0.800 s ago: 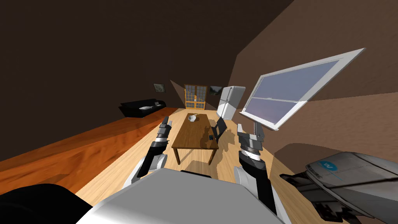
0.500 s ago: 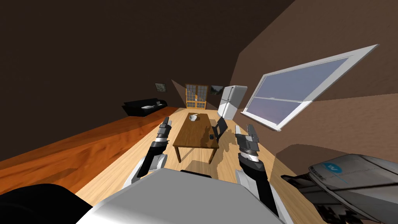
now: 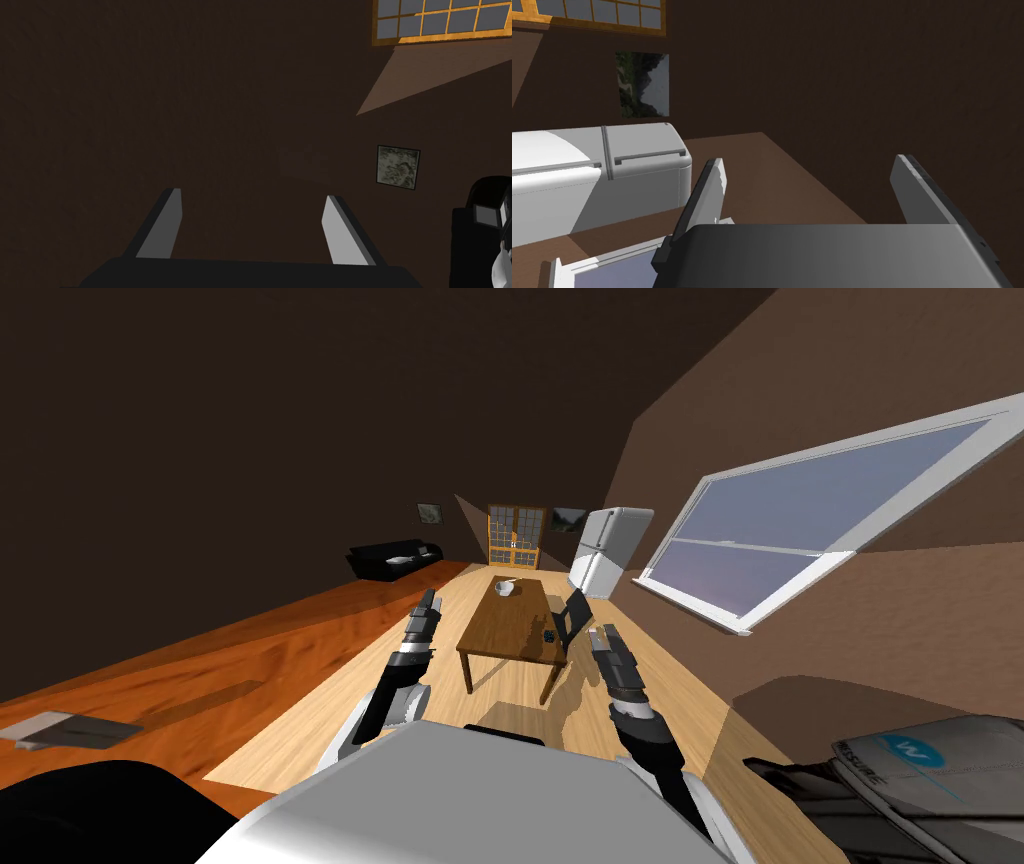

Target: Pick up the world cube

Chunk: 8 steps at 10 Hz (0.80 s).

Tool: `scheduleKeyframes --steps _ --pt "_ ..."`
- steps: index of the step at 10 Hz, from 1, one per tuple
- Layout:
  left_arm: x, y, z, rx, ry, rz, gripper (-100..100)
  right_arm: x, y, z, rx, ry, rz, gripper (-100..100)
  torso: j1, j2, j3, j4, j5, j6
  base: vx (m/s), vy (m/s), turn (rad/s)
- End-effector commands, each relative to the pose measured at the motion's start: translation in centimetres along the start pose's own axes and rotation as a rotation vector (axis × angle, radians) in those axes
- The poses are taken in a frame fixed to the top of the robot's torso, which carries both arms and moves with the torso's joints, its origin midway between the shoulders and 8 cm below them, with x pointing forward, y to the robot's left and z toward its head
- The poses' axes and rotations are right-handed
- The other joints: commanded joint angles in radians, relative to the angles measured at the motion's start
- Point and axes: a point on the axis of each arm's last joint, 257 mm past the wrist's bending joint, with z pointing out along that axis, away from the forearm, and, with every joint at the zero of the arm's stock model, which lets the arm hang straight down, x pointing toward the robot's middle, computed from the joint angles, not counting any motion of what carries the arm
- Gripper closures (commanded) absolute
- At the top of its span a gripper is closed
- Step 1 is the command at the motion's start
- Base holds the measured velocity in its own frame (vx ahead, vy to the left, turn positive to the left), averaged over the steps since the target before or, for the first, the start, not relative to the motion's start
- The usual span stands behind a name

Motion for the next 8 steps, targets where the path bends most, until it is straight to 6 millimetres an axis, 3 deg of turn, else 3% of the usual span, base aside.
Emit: scheduleKeyframes --steps 1,2,4,5,7,8 --pt "0.0 0.0 0.0 0.0 0.0 0.0 0 1.6 -2.7 -2.3 0.08 0.072 -0.006 -100 0.0 0.0 0.0 0.0 0.0 0.0 -0.129 -0.025 0.231" --pt "0.0 0.0 0.0 0.0 0.0 0.0 0 1.7 -2.8 -2.3 0.081 0.079 -0.016 -100 0.0 0.001 0.0 0.0 0.0 0.0 -0.08 -0.02 0.054" --pt "0.0 0.0 0.0 0.0 0.0 0.0 0 3.6 -6.3 -5.8 0.194 0.172 -0.023 -100 0.0 -0.003 -0.002 -0.001 0.0 0.001 -0.07 -0.026 0.187" --pt "0.0 0.0 0.0 0.0 0.0 0.0 0 3.8 -6.5 -5.9 0.198 0.18 -0.033 -100 -0.001 -0.003 -0.002 -0.001 0.0 0.0 -0.054 -0.035 0.136" --pt "0.0 0.0 0.0 0.0 0.0 0.0 0 5.6 -10.2 -10.5 0.326 0.28 -0.039 -100 -0.001 -0.004 -0.002 -0.001 0.0 0.0 -0.058 -0.031 0.29" --pt "0.0 0.0 0.0 0.0 0.0 0.0 0 5.7 -10.2 -10.6 0.327 0.289 -0.05 -100 -0.001 -0.004 -0.002 -0.001 0.0 0.0 -0.048 -0.037 0.11"
